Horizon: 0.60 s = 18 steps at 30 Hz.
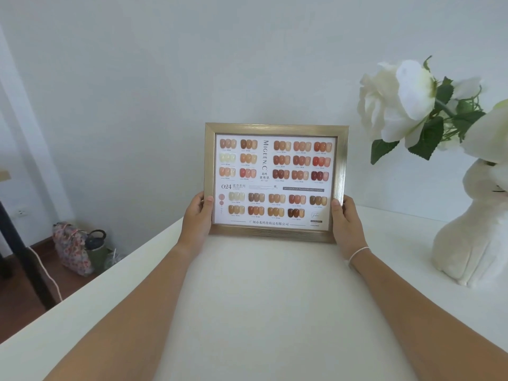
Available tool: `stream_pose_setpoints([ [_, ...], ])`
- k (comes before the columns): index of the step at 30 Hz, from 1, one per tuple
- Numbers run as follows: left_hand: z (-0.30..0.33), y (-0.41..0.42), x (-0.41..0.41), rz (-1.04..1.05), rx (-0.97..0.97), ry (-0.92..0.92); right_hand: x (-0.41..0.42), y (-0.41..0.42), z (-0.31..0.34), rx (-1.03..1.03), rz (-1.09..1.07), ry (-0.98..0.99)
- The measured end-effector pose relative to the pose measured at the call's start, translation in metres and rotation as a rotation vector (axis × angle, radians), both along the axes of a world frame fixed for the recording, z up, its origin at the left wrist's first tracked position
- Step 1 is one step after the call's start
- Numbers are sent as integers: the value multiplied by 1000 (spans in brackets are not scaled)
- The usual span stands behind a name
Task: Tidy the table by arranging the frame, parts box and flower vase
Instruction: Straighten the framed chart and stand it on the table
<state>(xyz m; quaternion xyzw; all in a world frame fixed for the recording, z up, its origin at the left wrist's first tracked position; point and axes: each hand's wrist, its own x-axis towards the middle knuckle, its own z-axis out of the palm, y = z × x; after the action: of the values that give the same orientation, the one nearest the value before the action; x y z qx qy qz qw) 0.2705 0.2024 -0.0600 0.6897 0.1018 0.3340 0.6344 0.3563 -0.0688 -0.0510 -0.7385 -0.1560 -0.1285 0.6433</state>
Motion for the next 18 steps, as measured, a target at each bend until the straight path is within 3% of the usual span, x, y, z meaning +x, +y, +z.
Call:
stream_pose_setpoints([
  [18, -5, -2, -5, 16, 85, 42, 0, -5, -5, -56, -50, 3],
])
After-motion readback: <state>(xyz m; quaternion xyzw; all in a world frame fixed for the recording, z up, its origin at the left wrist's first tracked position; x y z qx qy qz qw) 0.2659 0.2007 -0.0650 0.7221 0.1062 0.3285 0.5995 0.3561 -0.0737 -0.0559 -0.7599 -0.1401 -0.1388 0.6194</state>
